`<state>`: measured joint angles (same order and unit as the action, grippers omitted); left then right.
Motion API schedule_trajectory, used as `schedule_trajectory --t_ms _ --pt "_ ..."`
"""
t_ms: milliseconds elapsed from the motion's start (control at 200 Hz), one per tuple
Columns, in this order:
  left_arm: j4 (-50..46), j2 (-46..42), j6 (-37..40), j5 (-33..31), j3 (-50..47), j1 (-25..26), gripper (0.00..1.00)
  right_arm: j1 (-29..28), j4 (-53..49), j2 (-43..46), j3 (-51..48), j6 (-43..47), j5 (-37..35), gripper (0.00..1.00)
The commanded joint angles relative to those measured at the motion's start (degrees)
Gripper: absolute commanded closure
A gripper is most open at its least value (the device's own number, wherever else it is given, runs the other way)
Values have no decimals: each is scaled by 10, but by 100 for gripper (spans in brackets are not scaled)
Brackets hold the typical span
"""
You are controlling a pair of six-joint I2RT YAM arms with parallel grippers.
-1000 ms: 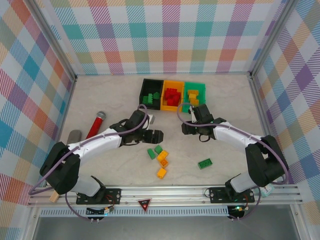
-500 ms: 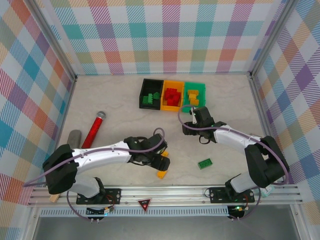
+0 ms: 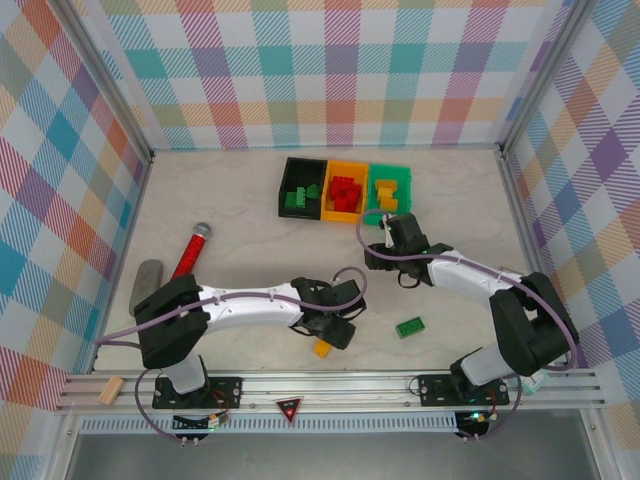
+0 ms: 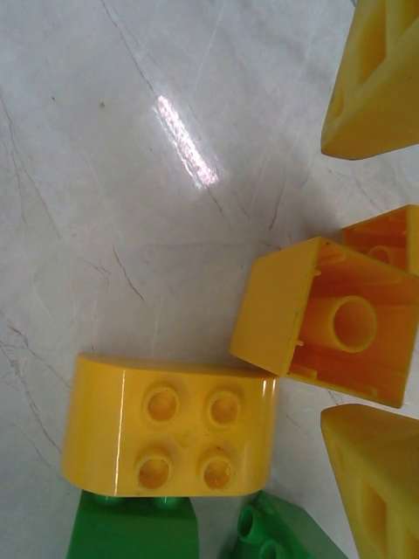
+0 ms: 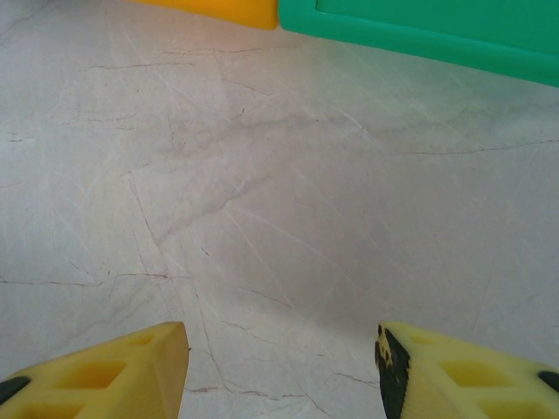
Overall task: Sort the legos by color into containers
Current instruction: Pick up the lego from the middle-left of the table.
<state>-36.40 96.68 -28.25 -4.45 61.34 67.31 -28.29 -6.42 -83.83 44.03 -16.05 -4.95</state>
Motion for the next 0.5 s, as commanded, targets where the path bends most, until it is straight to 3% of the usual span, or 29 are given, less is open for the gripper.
schedule_trajectory --t_ms 0,110,390,495 --pt "-18 15 8 -13 18 4 36 1 8 17 -6 -10 6 41" --pt "-20 30 9 -12 27 3 50 0 8 17 -6 -12 8 41" --pt "-56 -10 6 -72 45 4 57 2 8 34 -13 -18 -1 40" --pt "-29 -55 -15 -77 37 -2 60 3 11 42 -18 -22 -1 40"
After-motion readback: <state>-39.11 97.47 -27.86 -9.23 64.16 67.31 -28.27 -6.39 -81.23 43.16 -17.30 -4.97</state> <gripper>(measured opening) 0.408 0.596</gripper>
